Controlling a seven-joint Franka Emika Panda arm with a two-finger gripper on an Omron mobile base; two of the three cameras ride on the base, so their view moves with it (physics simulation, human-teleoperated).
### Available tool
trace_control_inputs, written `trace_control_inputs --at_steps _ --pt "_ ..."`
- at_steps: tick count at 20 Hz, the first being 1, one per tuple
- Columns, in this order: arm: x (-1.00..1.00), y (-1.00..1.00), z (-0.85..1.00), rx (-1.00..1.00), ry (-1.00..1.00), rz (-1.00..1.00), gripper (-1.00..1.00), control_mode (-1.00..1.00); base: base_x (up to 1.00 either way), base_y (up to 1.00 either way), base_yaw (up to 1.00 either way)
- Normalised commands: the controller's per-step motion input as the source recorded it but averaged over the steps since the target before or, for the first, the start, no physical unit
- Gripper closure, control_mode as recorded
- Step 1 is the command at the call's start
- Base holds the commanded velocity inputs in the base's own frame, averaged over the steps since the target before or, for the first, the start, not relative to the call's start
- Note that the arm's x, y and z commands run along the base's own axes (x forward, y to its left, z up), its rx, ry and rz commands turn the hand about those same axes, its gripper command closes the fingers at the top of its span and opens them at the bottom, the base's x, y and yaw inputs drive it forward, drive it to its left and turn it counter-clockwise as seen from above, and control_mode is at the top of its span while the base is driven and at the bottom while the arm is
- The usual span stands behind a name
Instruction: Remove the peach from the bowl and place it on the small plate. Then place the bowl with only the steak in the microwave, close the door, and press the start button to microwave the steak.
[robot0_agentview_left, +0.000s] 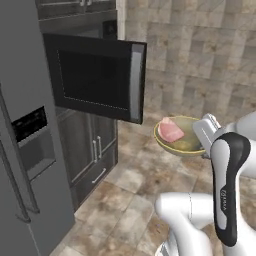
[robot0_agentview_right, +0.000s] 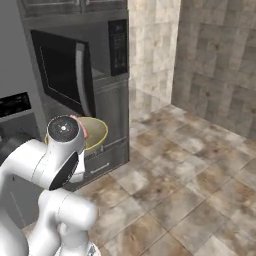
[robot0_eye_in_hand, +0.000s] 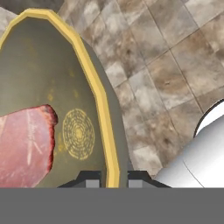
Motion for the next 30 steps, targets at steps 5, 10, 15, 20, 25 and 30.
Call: trace_control_inputs --at_steps 5,10,15,20,25,30 --pt "0.00 0.00 0.00 0.00 0.00 0.00 1.00 1.00 0.96 -0.82 0.02" --pt "0.00 0.00 0.00 0.00 0.00 0.00 1.00 1.00 0.98 -0.46 0.17" --pt "0.00 0.00 0.00 0.00 0.00 0.00 1.00 1.00 0.95 -0.07 0.38" --pt "0.00 0.00 0.00 0.00 0.00 0.00 1.00 1.00 0.92 -0.14 0.42" --pt "0.00 0.00 0.00 0.00 0.00 0.00 1.00 1.00 0.72 -0.33 0.39" --pt "0.00 0.00 0.00 0.00 0.00 0.00 1.00 1.00 0.07 -0.29 0.35"
